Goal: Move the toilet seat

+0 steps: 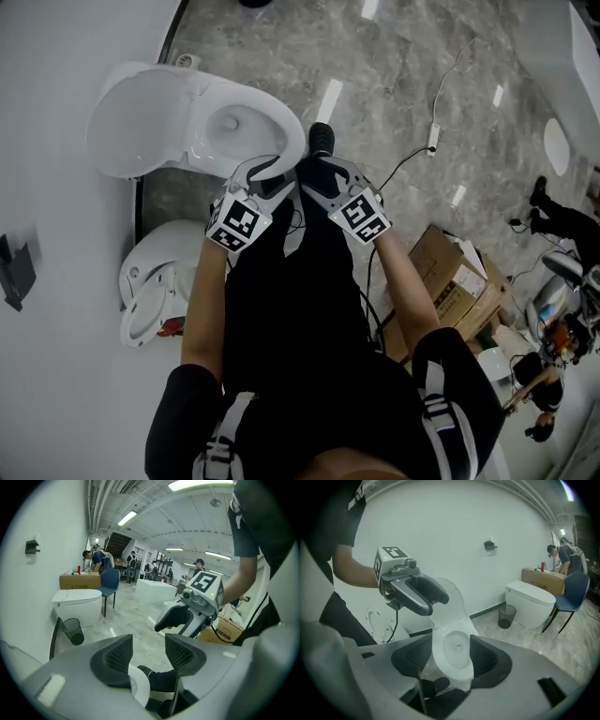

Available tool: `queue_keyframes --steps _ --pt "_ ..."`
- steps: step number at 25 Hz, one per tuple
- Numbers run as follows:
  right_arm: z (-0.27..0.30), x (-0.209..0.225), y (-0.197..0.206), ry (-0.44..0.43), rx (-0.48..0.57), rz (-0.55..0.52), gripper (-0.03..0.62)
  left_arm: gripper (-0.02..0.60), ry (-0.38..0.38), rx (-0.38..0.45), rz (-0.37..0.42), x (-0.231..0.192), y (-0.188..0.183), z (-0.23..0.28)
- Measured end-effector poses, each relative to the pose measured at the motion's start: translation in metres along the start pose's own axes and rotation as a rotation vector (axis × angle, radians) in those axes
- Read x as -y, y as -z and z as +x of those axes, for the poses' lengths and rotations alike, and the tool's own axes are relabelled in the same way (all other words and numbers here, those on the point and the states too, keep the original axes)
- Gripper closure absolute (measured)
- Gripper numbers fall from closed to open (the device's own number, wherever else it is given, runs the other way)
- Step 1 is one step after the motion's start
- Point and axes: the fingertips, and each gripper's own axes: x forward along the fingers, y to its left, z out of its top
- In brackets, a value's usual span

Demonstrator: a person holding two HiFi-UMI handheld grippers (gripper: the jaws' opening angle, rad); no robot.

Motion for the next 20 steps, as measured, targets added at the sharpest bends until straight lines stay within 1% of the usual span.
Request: queue_keyframes --steps 4,8,11,13,16,20 --pt "0.018 0.007 0.019 -0.016 -0.015 0.008 0.339 0.364 -0.018 -0.004 -0.008 -0.013 0.01 0.013" --pt "0.035 0.022 0.034 -0.01 -0.026 0.03 0.339 0.362 -0.014 -0.044 0.0 -0.023 0.032 0.026" --pt "0.043 0.03 0.048 -0.003 -0.036 0.05 0.341 0.36 -0.006 -0.065 -0.009 -0.025 0.049 0.035" --pt "0.049 0.034 0.059 -0.006 -0.056 0.032 0.341 0.36 -0.007 -0.071 -0.018 -0.026 0.06 0.042" --pt "0.063 0.038 0.077 -0.015 -0.103 -0.033 0.341 0.36 -0.005 -0.084 -0.028 -0.029 0.074 0.055" --pt "0.083 0.04 0.094 -0.028 -0.114 -0.023 0.341 0.359 -0.001 -0.111 -0.037 -0.032 0.096 0.071"
